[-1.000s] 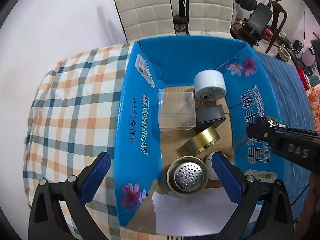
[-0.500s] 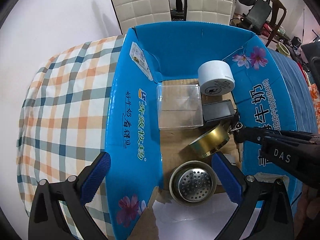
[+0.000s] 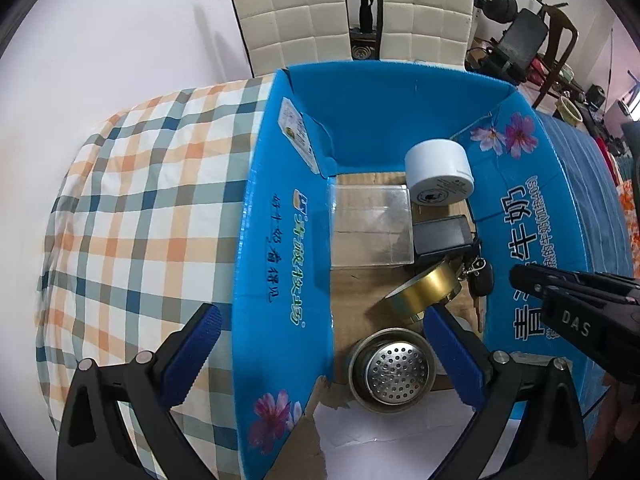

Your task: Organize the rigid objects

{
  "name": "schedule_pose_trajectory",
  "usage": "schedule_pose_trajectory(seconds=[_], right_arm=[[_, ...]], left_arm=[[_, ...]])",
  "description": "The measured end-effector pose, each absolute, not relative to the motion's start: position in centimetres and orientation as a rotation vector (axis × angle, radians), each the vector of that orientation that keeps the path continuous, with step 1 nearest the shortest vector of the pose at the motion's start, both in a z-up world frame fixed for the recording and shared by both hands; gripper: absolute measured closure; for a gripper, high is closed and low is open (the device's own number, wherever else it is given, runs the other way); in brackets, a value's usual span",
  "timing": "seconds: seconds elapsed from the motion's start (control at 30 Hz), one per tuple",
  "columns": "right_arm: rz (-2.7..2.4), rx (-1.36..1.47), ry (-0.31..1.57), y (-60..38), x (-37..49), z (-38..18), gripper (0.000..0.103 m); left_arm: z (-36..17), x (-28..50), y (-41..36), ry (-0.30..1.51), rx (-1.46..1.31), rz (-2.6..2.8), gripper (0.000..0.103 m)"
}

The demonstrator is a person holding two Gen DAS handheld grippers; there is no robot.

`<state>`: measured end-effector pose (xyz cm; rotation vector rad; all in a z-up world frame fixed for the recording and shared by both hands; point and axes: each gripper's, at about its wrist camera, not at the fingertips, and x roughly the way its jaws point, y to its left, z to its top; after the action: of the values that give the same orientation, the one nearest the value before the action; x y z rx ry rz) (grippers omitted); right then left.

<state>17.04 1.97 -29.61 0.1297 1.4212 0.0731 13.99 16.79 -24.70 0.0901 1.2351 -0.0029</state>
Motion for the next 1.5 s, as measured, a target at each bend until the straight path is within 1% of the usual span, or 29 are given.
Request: schedule_pose_trajectory(seconds=[0.07,0.13,0.17,0.2,0.23,0.33,0.4,0.43,0.57,0.77,0.97,1.17,1.33,1.5], right_arm=[[0.06,0.11,1.41,1.7,16.8,-28.8,0.086],[0.051,0.094,1.402,1.6,16.6,-28.2,0.07],[0.052,0.091,1.39,1.4,16.3,-27.6,0.053],[0.061,0.096,1.377,1.2,16.0,-26.9,0.042],[0.06,0.095,1.366,1.0,15.7,-26.3,0.04],[0.072,0.076,1.334,0.9,14.8,-24.5,0.027],[0.079,0.064,1.31,0.6,14.2,-23.1,0.011],[0.084,0.064,1.301,0.3,13.8,-22.3,0.009],[0.104,0.063,1.246,-0.8,11.8,-18.5,0.009],[0.158,0.091,1.166,-2.5,7.4,-10.5,0.008],[0.218,0.151,1.121,-4.3,3.4,-4.3,0.008],[0.266,0.166,1.073,-5.5,-0.2,0.3,0.008],[0.28,0.174,1.053,-6.5,-2.3,2.3,0.008],[0.246,0.151,1.025,-7.3,-3.4,2.9,0.008]], left_arm=[[-24.1,13.8,16.9,1.223,0.086,0.005,0.0],[-23.5,13.6,17.0,1.212,0.08,0.012,0.0],[-23.1,13.4,17.1,1.205,0.076,0.018,0.0],[-22.8,13.3,17.1,1.2,0.075,0.025,0.0],[-22.4,13.1,17.2,1.195,0.07,0.031,0.0],[-21.0,12.5,17.6,1.191,0.039,0.047,0.0],[-19.6,11.8,17.6,1.178,0.023,0.058,0.0],[-18.8,11.3,17.6,1.168,0.023,0.066,0.0],[-15.3,9.5,16.8,1.159,0.037,0.106,0.0],[-7.8,5.5,15.2,1.083,0.028,0.098,0.0],[-2.7,2.5,13.8,1.023,0.028,0.084,0.0],[-0.2,-0.1,12.6,1.006,0.004,0.059,0.0],[1.0,-1.5,11.9,0.983,0.01,0.066,0.0],[1.4,-1.8,11.8,0.95,0.024,0.09,0.0]])
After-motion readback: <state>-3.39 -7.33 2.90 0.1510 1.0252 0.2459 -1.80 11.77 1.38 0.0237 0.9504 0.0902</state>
